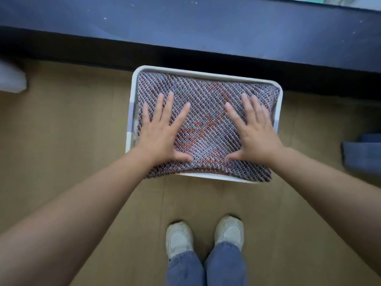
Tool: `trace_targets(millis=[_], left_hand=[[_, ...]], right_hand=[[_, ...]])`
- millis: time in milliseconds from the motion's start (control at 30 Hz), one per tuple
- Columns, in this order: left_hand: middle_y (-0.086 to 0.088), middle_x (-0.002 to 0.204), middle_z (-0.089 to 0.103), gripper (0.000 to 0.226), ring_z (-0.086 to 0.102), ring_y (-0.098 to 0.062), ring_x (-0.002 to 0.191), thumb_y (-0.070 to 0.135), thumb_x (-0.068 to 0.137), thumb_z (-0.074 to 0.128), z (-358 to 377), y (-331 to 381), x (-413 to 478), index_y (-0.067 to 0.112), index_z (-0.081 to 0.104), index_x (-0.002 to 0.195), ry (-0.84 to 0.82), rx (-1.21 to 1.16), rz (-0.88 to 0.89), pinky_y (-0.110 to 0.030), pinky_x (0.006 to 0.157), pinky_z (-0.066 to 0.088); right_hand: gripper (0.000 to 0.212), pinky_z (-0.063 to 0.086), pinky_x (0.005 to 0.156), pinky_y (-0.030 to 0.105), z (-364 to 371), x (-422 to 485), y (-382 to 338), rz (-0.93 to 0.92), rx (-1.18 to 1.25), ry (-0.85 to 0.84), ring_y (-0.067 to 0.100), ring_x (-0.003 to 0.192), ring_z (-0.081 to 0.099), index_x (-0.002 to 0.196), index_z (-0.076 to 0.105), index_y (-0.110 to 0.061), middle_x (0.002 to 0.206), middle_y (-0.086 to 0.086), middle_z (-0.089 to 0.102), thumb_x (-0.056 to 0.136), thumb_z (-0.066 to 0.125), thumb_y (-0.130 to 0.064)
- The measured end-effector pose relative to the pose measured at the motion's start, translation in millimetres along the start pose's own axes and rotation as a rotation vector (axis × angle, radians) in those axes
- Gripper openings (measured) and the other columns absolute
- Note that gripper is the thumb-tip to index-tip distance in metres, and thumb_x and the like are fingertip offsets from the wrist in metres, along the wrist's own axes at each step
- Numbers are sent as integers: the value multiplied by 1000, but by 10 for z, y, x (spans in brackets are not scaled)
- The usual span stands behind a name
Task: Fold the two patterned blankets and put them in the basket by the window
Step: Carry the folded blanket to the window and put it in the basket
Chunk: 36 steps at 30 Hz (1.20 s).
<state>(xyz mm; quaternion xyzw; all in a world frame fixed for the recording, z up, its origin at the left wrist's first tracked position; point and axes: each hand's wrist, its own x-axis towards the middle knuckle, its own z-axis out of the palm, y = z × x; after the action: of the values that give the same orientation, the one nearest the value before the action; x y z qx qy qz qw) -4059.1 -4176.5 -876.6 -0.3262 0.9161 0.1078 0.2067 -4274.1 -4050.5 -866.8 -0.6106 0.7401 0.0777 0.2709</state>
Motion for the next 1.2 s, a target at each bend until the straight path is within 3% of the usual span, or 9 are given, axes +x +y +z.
trace_targets(millis=[100,200,367,500,700,833,900,1067,1200], left_hand=[[-18,146,-35,138,-27,-38,136,97,37,38,222,-166,-6,34,-43,128,-154,81,-46,-58,106,-14],[-22,147,-32,139,-25,-42,136,97,37,39,435,-276,99,32,-48,124,-197,119,-98,-57,107,-14],[-22,151,-22,142,-13,-43,139,98,33,37,837,-290,417,29,-52,120,-151,162,-115,-56,109,-9],[-21,152,-12,141,-6,-40,139,97,28,32,975,-354,469,34,-39,133,-95,73,-115,-56,111,-4],[-19,149,-29,141,-23,-38,138,90,41,52,539,-249,245,31,-31,139,-165,82,-96,-57,108,-12],[-4,150,-29,142,-24,-25,139,76,41,71,190,-120,60,35,-22,141,40,-90,-11,-56,108,-11],[-7,148,-32,149,-25,-29,138,81,36,67,90,12,210,34,-33,137,36,-49,35,-57,106,-11],[-14,141,-43,153,-31,-40,134,85,32,65,279,62,608,36,-50,121,-187,74,-7,-71,101,-4],[-16,141,-43,152,-27,-40,136,87,31,61,647,0,731,33,-55,113,-294,108,-59,-73,101,7]], right_hand=[[146,-20,107,46,181,94,96,11,-165,-188,32,132,-37,121,-49,-39,137,7,-47,43,68,-79],[146,-15,109,48,420,196,152,86,-242,-285,38,136,-30,119,-52,-32,143,14,-42,46,66,-80],[148,-4,114,50,805,432,184,160,-230,-282,37,140,-23,113,-58,-28,148,16,-35,46,64,-81],[147,-2,114,52,873,510,230,150,-212,-290,37,140,-22,108,-60,-28,148,15,-35,45,61,-83],[134,-5,114,50,526,364,-6,136,-196,-367,37,140,-23,137,-36,-20,150,19,-30,64,66,-68],[117,-5,114,43,252,199,-270,17,-3,-84,28,144,-14,147,-12,-22,156,12,-17,70,67,-61],[128,-10,112,45,181,270,-401,-53,-38,-21,29,143,-18,145,-17,-26,156,10,-20,60,71,-65],[150,-9,104,69,326,723,-409,16,-283,-245,36,136,-31,133,-39,-26,148,11,-38,44,69,-78],[152,-10,102,70,688,967,-328,30,-297,-316,35,136,-32,117,-52,-27,148,8,-39,41,69,-79]])
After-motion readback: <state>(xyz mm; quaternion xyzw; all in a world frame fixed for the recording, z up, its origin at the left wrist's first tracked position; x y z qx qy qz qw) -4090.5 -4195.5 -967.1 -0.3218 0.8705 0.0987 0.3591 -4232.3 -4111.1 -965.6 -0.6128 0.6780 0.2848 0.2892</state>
